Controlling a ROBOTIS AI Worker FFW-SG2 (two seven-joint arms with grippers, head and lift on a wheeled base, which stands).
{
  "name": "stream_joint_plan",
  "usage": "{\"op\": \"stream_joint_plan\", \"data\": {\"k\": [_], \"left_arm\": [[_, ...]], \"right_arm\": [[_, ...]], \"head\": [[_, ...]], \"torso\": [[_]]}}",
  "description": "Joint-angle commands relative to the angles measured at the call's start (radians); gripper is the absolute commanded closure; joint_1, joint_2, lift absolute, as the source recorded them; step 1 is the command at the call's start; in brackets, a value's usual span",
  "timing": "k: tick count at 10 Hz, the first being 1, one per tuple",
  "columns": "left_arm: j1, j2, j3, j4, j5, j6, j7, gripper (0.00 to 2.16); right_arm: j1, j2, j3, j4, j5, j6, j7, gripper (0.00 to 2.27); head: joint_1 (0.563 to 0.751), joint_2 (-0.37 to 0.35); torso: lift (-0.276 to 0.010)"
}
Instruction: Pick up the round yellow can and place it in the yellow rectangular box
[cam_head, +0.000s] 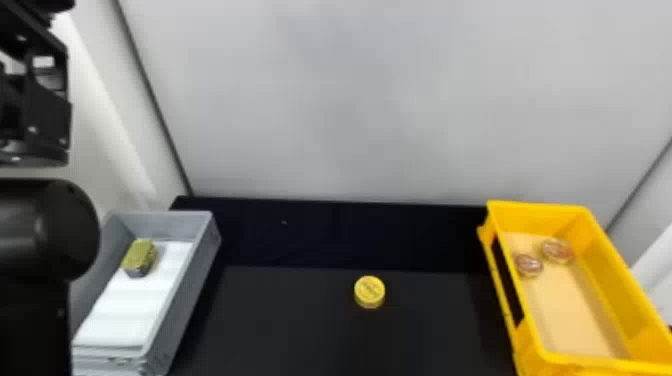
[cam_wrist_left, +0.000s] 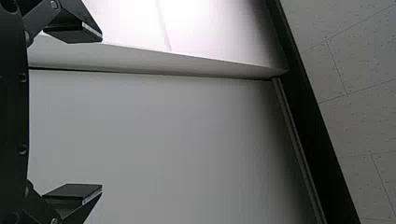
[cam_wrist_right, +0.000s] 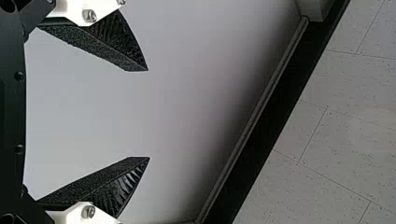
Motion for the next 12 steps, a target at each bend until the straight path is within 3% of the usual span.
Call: {"op": "stream_joint_plan", "data": {"k": [1, 8, 10, 12], "left_arm": [[-0.001, 0.0, 0.0, 0.0, 0.0, 0.0, 0.0, 0.14], [-0.003, 0.0, 0.002, -0.003, -0.003, 0.003, 0.0, 0.14], [-0.003, -0.003, 0.002, -0.005, -0.003, 0.003, 0.0, 0.14], [-0.004, -0.006, 0.0, -0.005, -0.005, 0.003, 0.0, 0.14]], "right_arm": [[0.0, 0.0, 0.0, 0.0, 0.001, -0.003, 0.0, 0.11], [0.002, 0.002, 0.002, -0.008, -0.011, 0.047, 0.0, 0.11], [0.003, 0.037, -0.03, -0.051, -0.132, 0.334, -0.002, 0.11], [0.022, 0.095, -0.086, -0.058, -0.207, 0.619, 0.064, 0.12]], "head": [[0.663, 0.054], [0.663, 0.054], [0.663, 0.054], [0.663, 0.054]], "torso": [[-0.005], [-0.005], [-0.005], [-0.005]]}}
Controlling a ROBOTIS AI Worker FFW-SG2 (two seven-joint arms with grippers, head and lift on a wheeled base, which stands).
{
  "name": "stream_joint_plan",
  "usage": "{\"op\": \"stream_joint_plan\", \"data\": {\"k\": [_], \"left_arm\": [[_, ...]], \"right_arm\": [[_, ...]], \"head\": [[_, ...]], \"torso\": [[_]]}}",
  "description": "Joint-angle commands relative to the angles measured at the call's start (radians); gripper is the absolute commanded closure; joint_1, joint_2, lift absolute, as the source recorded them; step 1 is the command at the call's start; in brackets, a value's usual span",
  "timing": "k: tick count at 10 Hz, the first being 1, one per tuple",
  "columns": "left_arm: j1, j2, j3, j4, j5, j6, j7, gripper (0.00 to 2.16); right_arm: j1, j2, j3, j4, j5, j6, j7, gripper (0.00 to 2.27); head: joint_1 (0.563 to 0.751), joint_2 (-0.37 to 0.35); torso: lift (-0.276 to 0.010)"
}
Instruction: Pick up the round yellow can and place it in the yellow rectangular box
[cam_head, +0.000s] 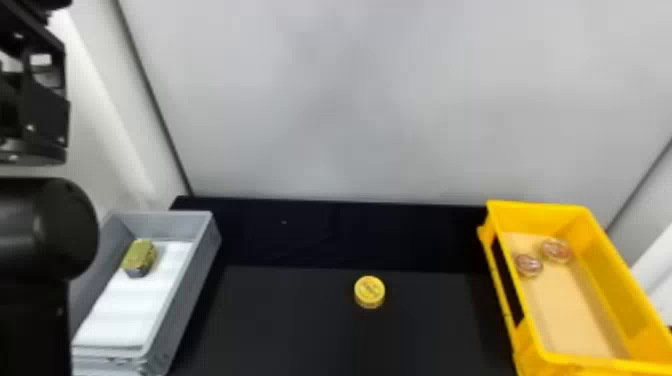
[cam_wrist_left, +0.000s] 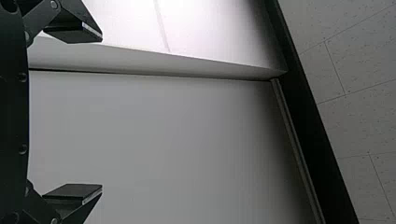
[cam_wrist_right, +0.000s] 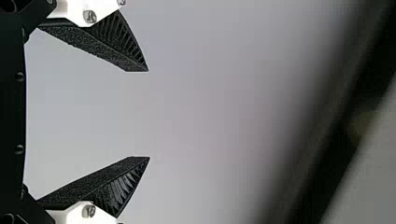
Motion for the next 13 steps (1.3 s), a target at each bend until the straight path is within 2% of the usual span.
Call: {"op": "stream_joint_plan", "data": {"k": [1, 3, 5, 6, 9, 10, 11, 13], "left_arm": [[-0.001, -0.006, -0.001, 0.0, -0.002, 0.0, 0.0, 0.14], [-0.006, -0.006, -0.005, 0.0, -0.002, 0.001, 0.0, 0.14], [-0.008, -0.006, -0.015, 0.0, -0.002, 0.012, 0.0, 0.14], [-0.012, -0.001, -0.025, 0.001, -0.002, 0.018, 0.0, 0.14], [-0.021, 0.002, -0.051, 0.023, -0.005, 0.015, 0.0, 0.14], [-0.023, -0.004, -0.055, 0.034, -0.004, 0.006, 0.0, 0.14], [-0.024, -0.006, -0.055, 0.034, -0.004, 0.005, 0.0, 0.14], [-0.024, -0.004, -0.057, 0.038, -0.004, 0.003, 0.0, 0.14]], "right_arm": [[0.02, 0.056, -0.037, 0.005, -0.08, 0.32, 0.06, 0.12], [0.026, 0.076, -0.057, 0.08, -0.166, 0.516, 0.18, 0.12], [0.041, 0.064, -0.081, 0.161, -0.31, 0.59, 0.246, 0.11], [0.064, 0.062, -0.069, 0.183, -0.334, 0.608, 0.266, 0.09], [0.146, 0.058, -0.034, 0.184, -0.331, 0.613, 0.292, 0.06], [0.196, 0.059, -0.023, 0.192, -0.308, 0.584, 0.304, 0.06], [0.235, 0.062, 0.006, 0.221, -0.262, 0.569, 0.329, 0.08], [0.295, 0.071, 0.089, 0.303, -0.144, 0.547, 0.45, 0.09]], "head": [[0.663, 0.054], [0.663, 0.054], [0.663, 0.054], [0.663, 0.054], [0.663, 0.054], [0.663, 0.054], [0.663, 0.054], [0.663, 0.054]], "torso": [[-0.005], [-0.005], [-0.005], [-0.005], [-0.005], [-0.005], [-0.005], [-0.005]]}}
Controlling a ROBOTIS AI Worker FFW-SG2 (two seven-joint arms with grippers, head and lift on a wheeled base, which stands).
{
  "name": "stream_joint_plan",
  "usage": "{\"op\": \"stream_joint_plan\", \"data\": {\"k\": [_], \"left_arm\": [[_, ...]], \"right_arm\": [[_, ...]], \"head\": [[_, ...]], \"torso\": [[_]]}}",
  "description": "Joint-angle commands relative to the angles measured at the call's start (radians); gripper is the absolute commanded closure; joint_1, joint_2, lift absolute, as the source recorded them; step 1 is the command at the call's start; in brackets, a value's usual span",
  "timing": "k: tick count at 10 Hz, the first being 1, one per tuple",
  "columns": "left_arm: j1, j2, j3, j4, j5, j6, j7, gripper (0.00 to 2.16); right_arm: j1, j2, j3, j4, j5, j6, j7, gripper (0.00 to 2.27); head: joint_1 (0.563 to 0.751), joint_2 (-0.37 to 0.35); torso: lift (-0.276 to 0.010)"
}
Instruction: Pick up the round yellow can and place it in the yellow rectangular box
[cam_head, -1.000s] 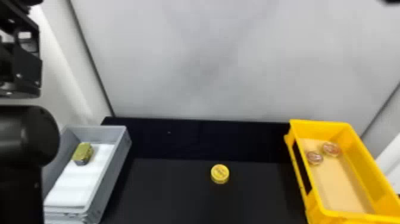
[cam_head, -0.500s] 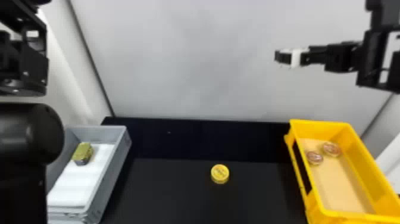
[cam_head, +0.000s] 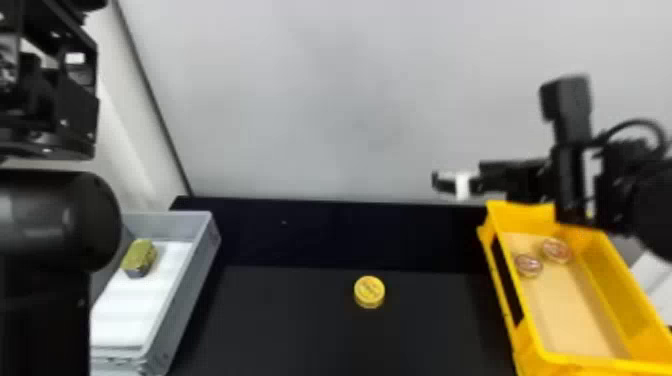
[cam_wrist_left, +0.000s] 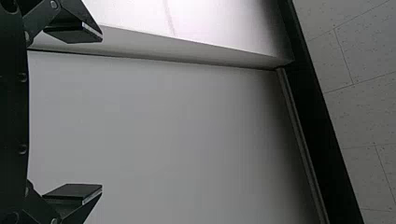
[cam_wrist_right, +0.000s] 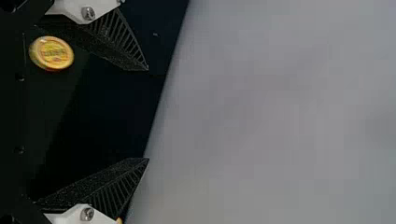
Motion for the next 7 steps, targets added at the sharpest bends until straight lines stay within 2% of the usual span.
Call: {"op": "stream_joint_plan", "data": {"k": [1, 2, 4, 7], "left_arm": [[0.0, -0.001, -0.003, 0.005, 0.0, -0.002, 0.0, 0.14], [-0.001, -0.001, -0.003, 0.005, 0.0, -0.003, 0.0, 0.14], [0.0, -0.003, -0.003, 0.005, 0.002, -0.003, 0.0, 0.14], [-0.003, -0.004, -0.007, 0.008, 0.002, -0.005, 0.0, 0.14]], "right_arm": [[0.069, 0.015, 0.089, 0.077, 0.146, -0.043, 0.113, 0.09], [0.087, 0.029, 0.11, 0.102, 0.235, -0.049, 0.178, 0.09], [0.119, 0.081, 0.112, 0.171, 0.473, -0.103, 0.388, 0.09], [0.118, 0.101, 0.127, 0.309, 0.508, -0.181, 0.42, 0.09]], "head": [[0.663, 0.054], [0.663, 0.054], [0.663, 0.054], [0.663, 0.054]], "torso": [[-0.005], [-0.005], [-0.005], [-0.005]]}}
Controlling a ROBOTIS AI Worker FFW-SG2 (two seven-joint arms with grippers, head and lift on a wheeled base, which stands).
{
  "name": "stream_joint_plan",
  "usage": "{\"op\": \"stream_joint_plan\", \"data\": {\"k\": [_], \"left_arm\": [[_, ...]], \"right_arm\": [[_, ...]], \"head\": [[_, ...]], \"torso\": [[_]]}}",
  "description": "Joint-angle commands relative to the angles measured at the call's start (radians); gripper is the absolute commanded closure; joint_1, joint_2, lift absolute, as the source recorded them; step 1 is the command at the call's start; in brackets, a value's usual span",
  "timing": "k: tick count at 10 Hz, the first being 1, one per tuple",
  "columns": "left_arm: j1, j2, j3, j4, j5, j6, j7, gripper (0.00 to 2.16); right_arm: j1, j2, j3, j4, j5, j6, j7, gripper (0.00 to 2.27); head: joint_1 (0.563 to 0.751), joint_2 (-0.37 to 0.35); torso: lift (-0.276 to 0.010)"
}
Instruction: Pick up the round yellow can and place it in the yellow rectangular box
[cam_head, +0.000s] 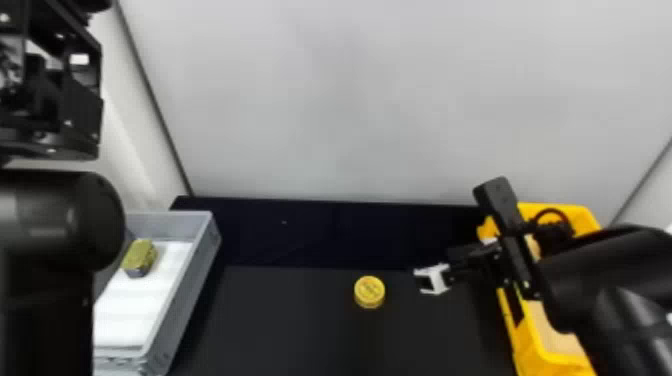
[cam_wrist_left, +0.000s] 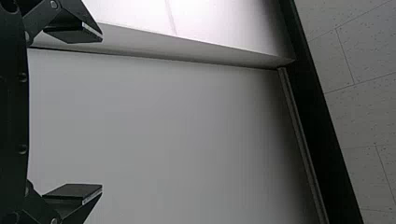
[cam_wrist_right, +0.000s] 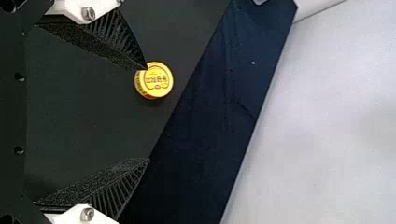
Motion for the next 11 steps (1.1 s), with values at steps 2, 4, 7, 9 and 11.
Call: {"op": "stream_joint_plan", "data": {"k": [2, 4, 7, 9, 11], "left_arm": [[-0.004, -0.003, -0.004, 0.004, 0.001, 0.0, 0.0, 0.14], [-0.007, -0.005, -0.01, 0.009, 0.001, -0.003, 0.0, 0.14], [-0.015, -0.013, -0.022, 0.023, 0.0, -0.011, 0.0, 0.14], [-0.021, -0.017, -0.03, 0.031, 0.0, -0.017, 0.0, 0.14], [-0.021, -0.02, -0.035, 0.037, 0.0, -0.02, 0.0, 0.14]], "right_arm": [[-0.015, 0.039, -0.003, 0.173, 0.033, -0.111, 0.02, 0.09], [-0.05, 0.079, 0.006, 0.337, 0.022, -0.22, 0.037, 0.09], [-0.141, 0.112, 0.035, 0.573, -0.028, -0.387, 0.022, 0.08], [-0.184, 0.117, 0.061, 0.652, -0.028, -0.486, -0.02, 0.08], [-0.199, 0.122, 0.073, 0.699, -0.028, -0.556, -0.063, 0.07]], "head": [[0.663, 0.054], [0.663, 0.054], [0.663, 0.054], [0.663, 0.054], [0.663, 0.054]], "torso": [[-0.005], [-0.005], [-0.005], [-0.005], [-0.005]]}}
